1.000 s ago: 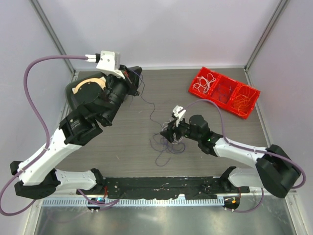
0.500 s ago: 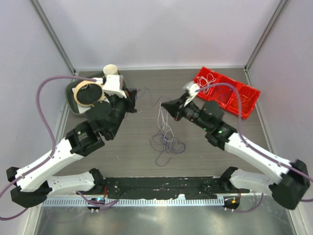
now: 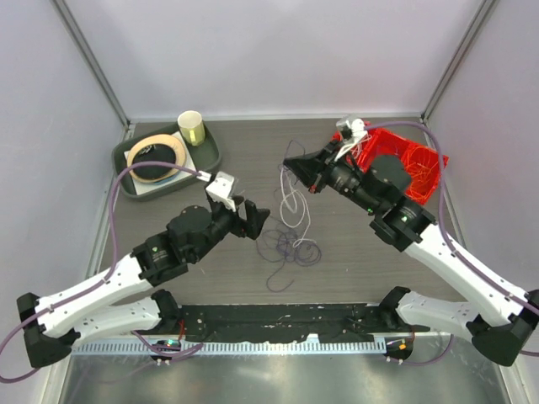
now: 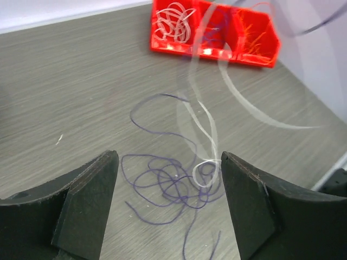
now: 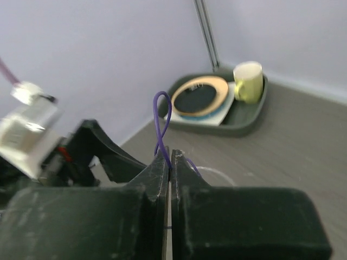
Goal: Untangle the cables
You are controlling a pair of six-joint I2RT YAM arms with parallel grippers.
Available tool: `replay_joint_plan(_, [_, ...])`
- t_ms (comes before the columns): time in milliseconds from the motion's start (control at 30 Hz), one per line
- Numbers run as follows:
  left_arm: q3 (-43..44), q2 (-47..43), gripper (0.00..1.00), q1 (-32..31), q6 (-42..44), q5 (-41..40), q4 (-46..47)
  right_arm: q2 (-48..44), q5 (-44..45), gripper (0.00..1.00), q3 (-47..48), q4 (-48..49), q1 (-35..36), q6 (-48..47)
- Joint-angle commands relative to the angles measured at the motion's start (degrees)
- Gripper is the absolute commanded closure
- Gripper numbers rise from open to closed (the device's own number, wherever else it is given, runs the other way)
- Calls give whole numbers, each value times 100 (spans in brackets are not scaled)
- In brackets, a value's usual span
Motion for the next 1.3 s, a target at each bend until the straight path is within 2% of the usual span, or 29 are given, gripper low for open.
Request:
replay_joint_plan(0, [-293, -549, 19, 3, 248, 891, 723, 126, 49, 99, 68, -429, 28, 233])
replay_joint_plan(67, [-434, -734, 14, 3, 397, 1453, 838, 126, 75, 99, 67, -438, 19, 268])
replay_joint_plan(167, [-593, -1007, 13, 3, 319, 1718, 1180, 126, 102, 99, 59, -605, 19, 303])
replay_joint_plan(367, [-410, -648, 12, 3, 449, 1298, 1497, 126, -126, 99, 58, -552, 19, 435])
replay_joint_plan(467, [-68, -217, 13, 3, 687, 833, 1401, 134, -267, 99, 67, -543, 28, 488])
replay_joint_plan(700, [479, 460, 16, 3, 951, 314, 1216, 73, -408, 99, 67, -570, 19, 506])
replay_joint_plan(767, [497, 417, 16, 3, 890, 382, 1172, 56, -251, 99, 59, -596, 19, 514])
replay_joint_plan(833, [436, 355, 17, 3, 610, 1048, 1181, 38, -110, 99, 59, -587, 19, 558])
replay_joint_plan(1000, [-284, 214, 19, -6, -304, 1867, 2392, 117, 435, 99, 41, -254, 19, 909])
replay_joint_plan(1167, [-216, 767, 19, -50, -543, 1219, 2982, 222, 418, 99, 15, 211, 28, 1401])
replay_joint_plan(1267, [-83, 1215, 21, -50, -551, 1208, 3368, 257, 506, 99, 41, 291, 19, 1559])
